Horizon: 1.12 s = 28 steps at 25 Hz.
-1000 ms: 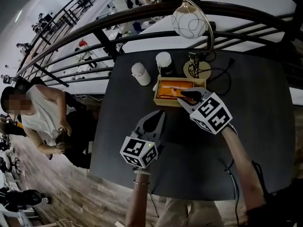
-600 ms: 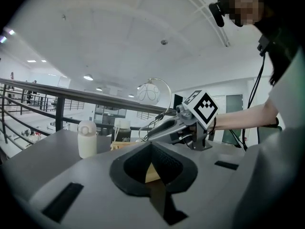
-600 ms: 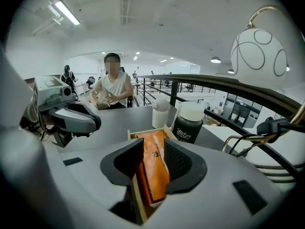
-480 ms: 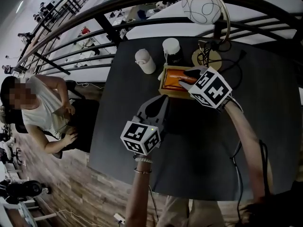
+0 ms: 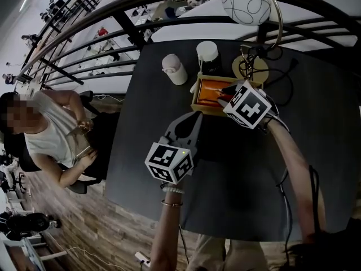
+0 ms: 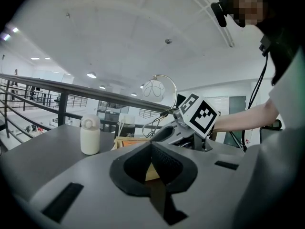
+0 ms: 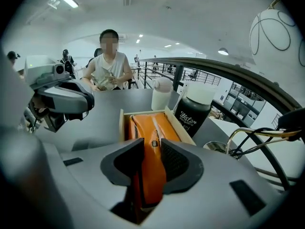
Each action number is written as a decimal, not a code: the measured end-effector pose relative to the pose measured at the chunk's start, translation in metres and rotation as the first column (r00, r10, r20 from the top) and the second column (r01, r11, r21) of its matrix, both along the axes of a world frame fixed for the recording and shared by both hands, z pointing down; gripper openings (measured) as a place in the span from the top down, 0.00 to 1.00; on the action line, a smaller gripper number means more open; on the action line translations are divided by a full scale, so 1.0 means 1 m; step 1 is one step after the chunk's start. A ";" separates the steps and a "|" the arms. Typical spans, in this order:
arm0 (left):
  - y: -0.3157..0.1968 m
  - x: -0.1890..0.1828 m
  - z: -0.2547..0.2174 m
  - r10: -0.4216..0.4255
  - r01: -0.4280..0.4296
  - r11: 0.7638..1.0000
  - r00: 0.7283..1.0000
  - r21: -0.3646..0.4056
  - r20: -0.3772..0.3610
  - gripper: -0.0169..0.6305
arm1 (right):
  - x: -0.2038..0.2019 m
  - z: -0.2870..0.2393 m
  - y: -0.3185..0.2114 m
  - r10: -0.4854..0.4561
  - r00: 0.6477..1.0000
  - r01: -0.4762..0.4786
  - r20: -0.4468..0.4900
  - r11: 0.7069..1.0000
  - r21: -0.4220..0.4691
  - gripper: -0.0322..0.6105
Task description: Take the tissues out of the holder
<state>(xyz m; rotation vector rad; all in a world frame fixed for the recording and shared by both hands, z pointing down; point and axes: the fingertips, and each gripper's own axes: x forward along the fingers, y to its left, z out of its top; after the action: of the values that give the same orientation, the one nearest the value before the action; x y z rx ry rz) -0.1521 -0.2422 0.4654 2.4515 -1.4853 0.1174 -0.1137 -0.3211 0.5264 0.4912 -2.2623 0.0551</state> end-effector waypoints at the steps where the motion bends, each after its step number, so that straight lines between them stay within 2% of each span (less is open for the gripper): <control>1: -0.001 0.000 0.001 0.000 0.000 1.000 1.000 -0.001 -0.001 0.96 | 0.000 0.001 -0.001 -0.005 1.000 0.005 -0.008 1.000 0.003 0.77; 7: -0.001 0.005 0.004 0.005 -0.005 1.000 1.000 -0.008 -0.008 0.96 | -0.003 0.006 0.007 -0.089 0.994 0.089 -0.059 0.996 -0.018 0.91; 12: -0.001 0.005 0.005 0.009 -0.009 1.000 1.000 -0.009 -0.014 0.96 | -0.004 0.004 0.005 -0.077 0.996 0.076 -0.041 0.997 -0.015 0.92; 20: 0.006 0.005 -0.007 0.016 -0.016 1.000 1.000 0.009 -0.024 0.96 | -0.002 -0.016 0.007 -0.055 0.998 0.054 0.011 0.997 0.051 0.92; 28: 0.016 0.005 -0.034 0.022 -0.020 0.999 0.999 0.044 -0.028 0.96 | 0.006 -0.060 0.006 0.000 0.992 -0.010 0.122 0.996 0.087 0.92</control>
<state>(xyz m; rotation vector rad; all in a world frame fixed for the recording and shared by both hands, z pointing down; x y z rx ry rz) -0.1468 -0.2259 0.4317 2.4932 -1.4659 0.0549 -0.1080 -0.3152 0.4663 0.5531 -2.3915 -0.0120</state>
